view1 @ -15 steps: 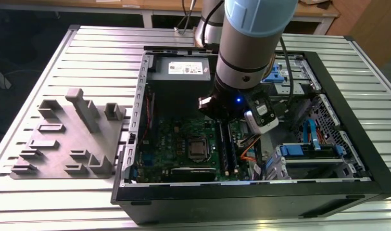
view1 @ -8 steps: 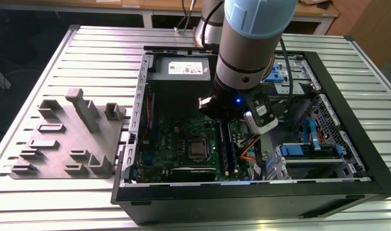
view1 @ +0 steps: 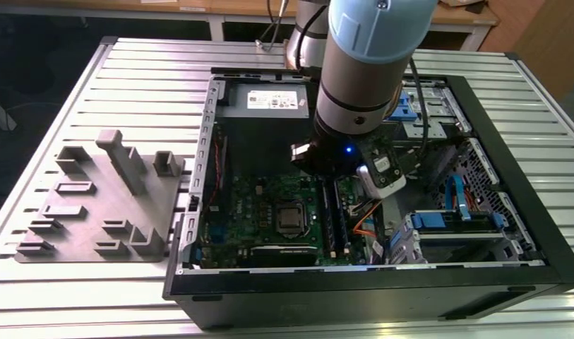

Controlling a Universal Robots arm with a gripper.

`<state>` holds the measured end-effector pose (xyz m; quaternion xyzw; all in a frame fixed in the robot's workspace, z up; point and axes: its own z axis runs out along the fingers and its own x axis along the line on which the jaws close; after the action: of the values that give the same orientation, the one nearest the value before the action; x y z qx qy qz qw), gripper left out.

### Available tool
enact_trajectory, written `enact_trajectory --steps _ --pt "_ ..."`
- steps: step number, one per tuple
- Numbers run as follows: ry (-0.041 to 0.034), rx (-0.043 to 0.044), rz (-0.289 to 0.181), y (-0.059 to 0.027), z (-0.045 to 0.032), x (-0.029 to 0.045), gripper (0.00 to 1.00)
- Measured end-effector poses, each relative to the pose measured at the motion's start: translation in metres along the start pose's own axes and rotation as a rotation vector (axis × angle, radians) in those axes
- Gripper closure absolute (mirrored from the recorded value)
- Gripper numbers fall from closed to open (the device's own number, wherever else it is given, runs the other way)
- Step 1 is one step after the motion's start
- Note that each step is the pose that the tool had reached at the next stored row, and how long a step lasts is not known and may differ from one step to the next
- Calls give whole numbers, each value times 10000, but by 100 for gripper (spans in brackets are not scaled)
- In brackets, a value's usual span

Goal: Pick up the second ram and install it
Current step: 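Press down the second ram until it locks into place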

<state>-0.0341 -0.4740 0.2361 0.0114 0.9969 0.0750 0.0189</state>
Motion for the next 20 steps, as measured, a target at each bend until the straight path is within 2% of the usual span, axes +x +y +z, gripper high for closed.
enact_trajectory --steps 16,20 --pt "0 -3 1 28 136 7 93" --pt "1 -10 3 26 148 7 93"
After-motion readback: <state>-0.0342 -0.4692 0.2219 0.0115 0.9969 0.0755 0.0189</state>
